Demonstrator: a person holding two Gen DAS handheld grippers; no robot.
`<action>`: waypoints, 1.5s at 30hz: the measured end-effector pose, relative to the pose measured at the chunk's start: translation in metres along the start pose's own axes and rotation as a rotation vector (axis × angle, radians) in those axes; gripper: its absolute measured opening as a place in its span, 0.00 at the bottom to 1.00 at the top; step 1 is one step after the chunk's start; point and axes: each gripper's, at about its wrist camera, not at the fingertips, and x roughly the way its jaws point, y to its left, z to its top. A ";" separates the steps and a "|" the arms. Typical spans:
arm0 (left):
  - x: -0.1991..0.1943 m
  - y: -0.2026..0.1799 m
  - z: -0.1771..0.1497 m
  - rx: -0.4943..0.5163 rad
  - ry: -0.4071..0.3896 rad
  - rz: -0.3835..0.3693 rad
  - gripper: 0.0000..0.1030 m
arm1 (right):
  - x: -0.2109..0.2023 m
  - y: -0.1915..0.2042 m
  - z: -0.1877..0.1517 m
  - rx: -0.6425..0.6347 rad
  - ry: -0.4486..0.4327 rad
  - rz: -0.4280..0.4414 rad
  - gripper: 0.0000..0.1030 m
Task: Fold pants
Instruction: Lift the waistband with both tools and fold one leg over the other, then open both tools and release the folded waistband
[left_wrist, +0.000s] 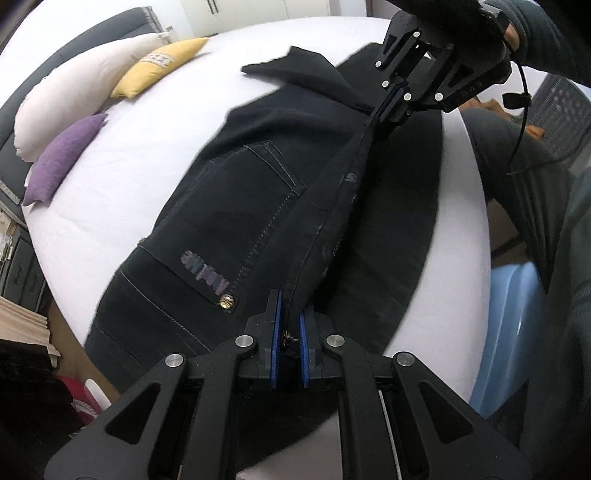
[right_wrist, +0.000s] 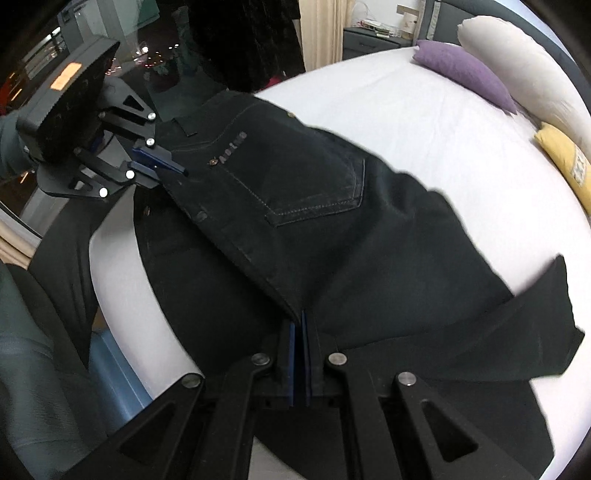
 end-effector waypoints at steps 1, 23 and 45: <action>0.000 0.000 0.000 0.003 0.000 -0.002 0.07 | 0.002 0.005 -0.004 -0.003 -0.001 -0.012 0.04; 0.001 -0.019 -0.011 0.036 0.009 -0.007 0.07 | -0.005 0.046 -0.026 -0.079 -0.002 -0.159 0.04; -0.005 -0.012 -0.024 -0.045 0.008 0.031 0.14 | 0.008 0.058 -0.041 -0.050 -0.032 -0.204 0.08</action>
